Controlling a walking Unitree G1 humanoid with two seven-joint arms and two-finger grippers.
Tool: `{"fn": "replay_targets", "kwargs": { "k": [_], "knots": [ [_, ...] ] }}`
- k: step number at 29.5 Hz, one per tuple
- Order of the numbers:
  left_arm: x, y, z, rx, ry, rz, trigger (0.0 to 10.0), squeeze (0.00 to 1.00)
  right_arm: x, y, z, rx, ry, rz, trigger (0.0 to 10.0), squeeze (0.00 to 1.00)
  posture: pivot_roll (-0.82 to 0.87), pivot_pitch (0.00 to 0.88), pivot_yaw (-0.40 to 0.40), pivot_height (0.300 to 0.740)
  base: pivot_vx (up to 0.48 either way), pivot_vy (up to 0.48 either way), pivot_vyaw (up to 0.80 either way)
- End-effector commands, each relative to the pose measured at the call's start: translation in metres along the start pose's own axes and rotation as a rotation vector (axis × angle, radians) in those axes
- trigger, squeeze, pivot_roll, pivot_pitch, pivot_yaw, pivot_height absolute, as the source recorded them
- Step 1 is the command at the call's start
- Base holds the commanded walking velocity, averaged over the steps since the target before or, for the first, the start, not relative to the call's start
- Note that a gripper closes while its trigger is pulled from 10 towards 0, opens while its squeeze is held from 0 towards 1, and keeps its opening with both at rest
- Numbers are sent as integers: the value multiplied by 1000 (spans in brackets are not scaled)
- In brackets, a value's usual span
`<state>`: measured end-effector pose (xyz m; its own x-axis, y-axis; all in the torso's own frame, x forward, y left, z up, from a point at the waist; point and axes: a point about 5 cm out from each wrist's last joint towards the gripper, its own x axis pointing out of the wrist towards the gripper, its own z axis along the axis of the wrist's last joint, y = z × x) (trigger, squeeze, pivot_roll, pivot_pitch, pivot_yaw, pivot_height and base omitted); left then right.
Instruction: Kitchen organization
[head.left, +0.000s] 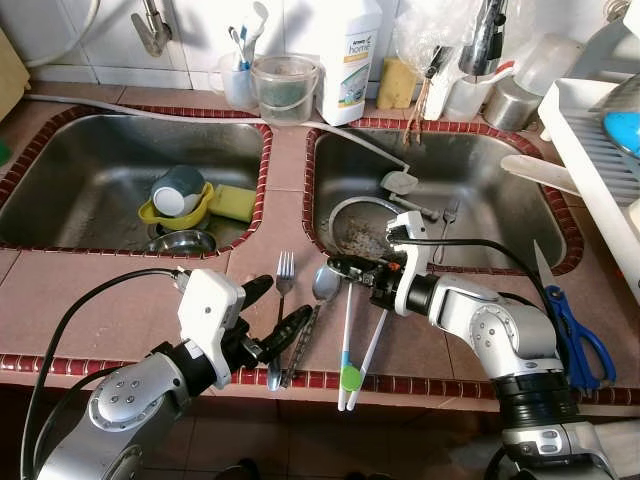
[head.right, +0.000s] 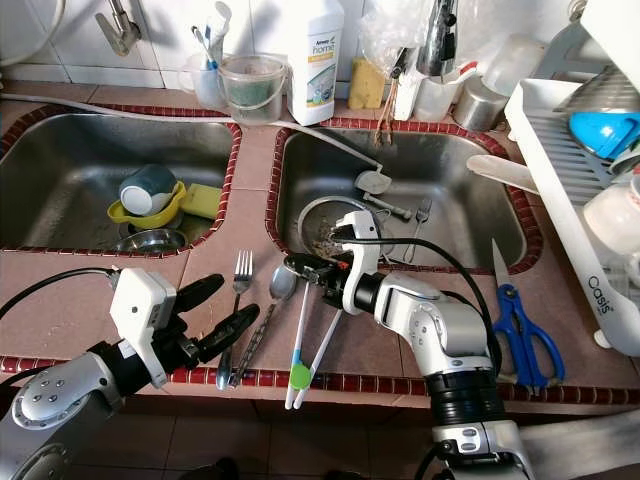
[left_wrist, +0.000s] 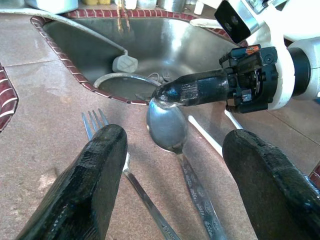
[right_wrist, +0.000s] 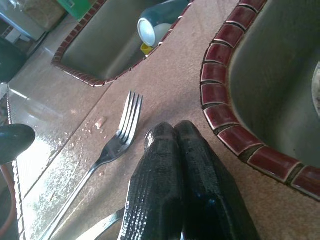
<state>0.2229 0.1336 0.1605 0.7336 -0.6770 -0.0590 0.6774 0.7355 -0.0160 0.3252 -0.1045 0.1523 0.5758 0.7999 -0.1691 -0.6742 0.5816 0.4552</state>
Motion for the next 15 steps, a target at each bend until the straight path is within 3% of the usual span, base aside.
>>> {"fn": "replay_targets", "kwargs": {
  "k": [1, 2, 3, 5, 7, 10, 12, 14, 15],
  "knots": [
    [-2, -2, 2, 3, -3, -8, 10000, 0, -8, -7, -9, 33, 3, -15, 3686, 0, 11, 220, -27, 740, 0, 0, 0],
    [-2, -2, 2, 3, -2, -9, 10000, 0, -10, -6, -7, 28, -13, 3, 4196, 0, 11, 221, -26, 740, 0, 0, 0],
    [-2, -2, 2, 3, -2, -11, 10000, 0, -13, -5, -5, 22, -32, 15, 6549, 0, 9, 221, -25, 740, 0, 0, 0],
    [-1, -2, 2, 3, -3, -12, 10000, 0, -14, -5, -3, 16, -48, 15, 6549, 0, 8, 220, -24, 740, 0, 0, 0],
    [0, -2, 2, 3, -3, -16, 10000, 0, -18, -4, 2, 16, -89, 32, 8510, 0, 3, 217, -20, 740, 0, 0, 0],
    [0, -2, 2, 2, -3, -19, 10000, 0, -21, -6, 5, 23, -120, 27, 8824, 0, 2, 217, -18, 740, 0, 0, 0],
    [1, -2, 2, 3, -2, -21, 10000, 0, -23, -8, 8, 36, -145, 24, 8392, 0, 0, 215, -16, 740, 0, 0, 0],
    [1, -1, 2, 3, -2, -23, 10000, 0, -24, -9, 12, 45, -175, 20, 9961, 0, -2, 212, -12, 740, 0, 0, 0],
    [2, -1, 2, 2, -3, -26, 10000, 0, -26, -9, 17, 55, -210, 21, 10000, 0, -3, 212, -10, 740, 0, 0, 0]
  ]
}}
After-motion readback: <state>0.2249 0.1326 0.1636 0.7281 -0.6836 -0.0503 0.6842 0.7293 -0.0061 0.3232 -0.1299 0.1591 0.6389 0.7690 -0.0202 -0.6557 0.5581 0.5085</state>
